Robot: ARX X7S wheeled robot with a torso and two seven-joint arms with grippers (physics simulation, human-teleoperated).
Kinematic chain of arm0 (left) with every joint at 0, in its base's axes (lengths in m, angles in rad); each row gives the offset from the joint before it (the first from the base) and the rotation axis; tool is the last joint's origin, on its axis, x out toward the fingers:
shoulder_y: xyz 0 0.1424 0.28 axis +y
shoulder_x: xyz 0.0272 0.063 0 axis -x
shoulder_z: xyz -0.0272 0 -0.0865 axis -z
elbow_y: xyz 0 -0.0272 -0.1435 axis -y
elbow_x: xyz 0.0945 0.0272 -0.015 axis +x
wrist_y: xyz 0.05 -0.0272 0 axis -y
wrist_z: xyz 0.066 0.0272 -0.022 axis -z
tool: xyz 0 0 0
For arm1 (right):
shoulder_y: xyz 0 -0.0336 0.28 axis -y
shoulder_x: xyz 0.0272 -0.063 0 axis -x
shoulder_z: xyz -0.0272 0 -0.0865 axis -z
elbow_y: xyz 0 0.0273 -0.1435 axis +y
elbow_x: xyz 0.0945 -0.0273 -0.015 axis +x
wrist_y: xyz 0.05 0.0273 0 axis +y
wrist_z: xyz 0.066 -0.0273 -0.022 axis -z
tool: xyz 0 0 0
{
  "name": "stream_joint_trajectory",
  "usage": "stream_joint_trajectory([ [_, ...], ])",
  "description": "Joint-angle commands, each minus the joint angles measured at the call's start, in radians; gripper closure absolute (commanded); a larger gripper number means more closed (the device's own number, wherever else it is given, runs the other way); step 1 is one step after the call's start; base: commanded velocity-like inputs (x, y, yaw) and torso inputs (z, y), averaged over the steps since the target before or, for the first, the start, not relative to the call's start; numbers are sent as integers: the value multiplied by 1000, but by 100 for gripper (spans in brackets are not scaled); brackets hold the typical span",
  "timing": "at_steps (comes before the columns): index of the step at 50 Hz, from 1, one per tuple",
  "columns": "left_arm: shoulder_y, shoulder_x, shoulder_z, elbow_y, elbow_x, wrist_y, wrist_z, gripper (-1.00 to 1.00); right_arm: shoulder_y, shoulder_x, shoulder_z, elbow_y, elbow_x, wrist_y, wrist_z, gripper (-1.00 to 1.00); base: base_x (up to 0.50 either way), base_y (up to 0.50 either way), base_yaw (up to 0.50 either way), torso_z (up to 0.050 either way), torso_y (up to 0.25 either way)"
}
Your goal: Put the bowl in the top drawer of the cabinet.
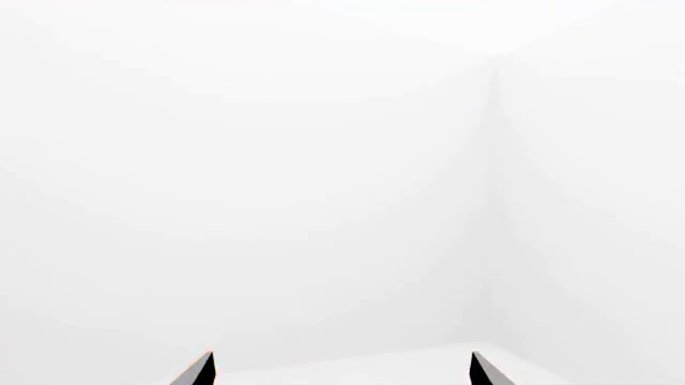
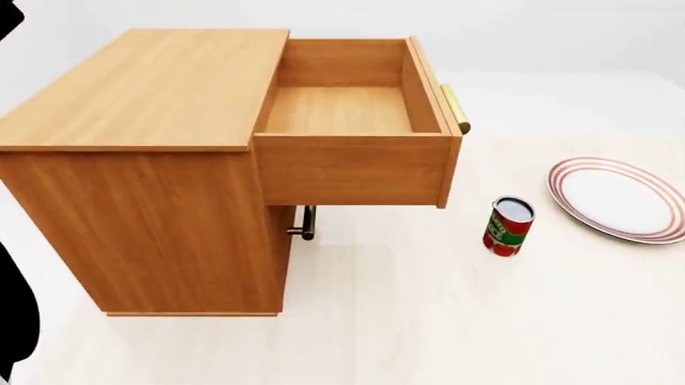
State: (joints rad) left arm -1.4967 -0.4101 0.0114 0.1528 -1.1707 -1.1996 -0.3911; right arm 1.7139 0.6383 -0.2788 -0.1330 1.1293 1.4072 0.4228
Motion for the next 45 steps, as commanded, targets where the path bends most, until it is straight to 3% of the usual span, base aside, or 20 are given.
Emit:
stream_joint_trajectory([
  [1,-7,-2,6,-10,-7,4,2,-100,146,88,-99,147,91,159,18,-100,0,0,0,0,0],
  [7,-11,-2,10,-20,-5,12,9,-100,341,229,-363,260,243,160,1,-100,0,0,0,0,0],
  [15,-15,-5,21,-29,5,25,18,-100,619,376,-854,324,468,161,-108,-100,0,0,0,0,0],
  [23,-30,-6,30,-33,7,27,17,-100,642,436,-1065,288,386,164,-296,-100,0,0,0,0,0],
  [31,-34,-8,33,-31,2,29,14,-100,642,490,-1250,260,36,164,-685,-100,0,0,0,0,0],
  [37,-32,-10,27,-24,-9,27,5,-100,642,527,-1366,218,-820,164,-1525,-100,0,0,0,0,0],
  [39,-32,-10,25,-24,-12,27,3,-100,642,544,-1389,201,-993,164,-1674,-100,0,0,0,0,0],
  [40,-31,-11,24,-24,-14,27,2,-100,500,557,-1263,192,-1143,164,-1824,-100,0,0,0,0,0],
  [41,-31,-11,24,-23,-14,28,2,-100,471,564,-1243,186,-1293,164,-1974,-100,0,0,0,0,0],
  [45,-31,-14,23,-24,-17,31,3,-100,455,607,-1276,141,-1383,164,-1993,-100,0,0,0,0,0],
])
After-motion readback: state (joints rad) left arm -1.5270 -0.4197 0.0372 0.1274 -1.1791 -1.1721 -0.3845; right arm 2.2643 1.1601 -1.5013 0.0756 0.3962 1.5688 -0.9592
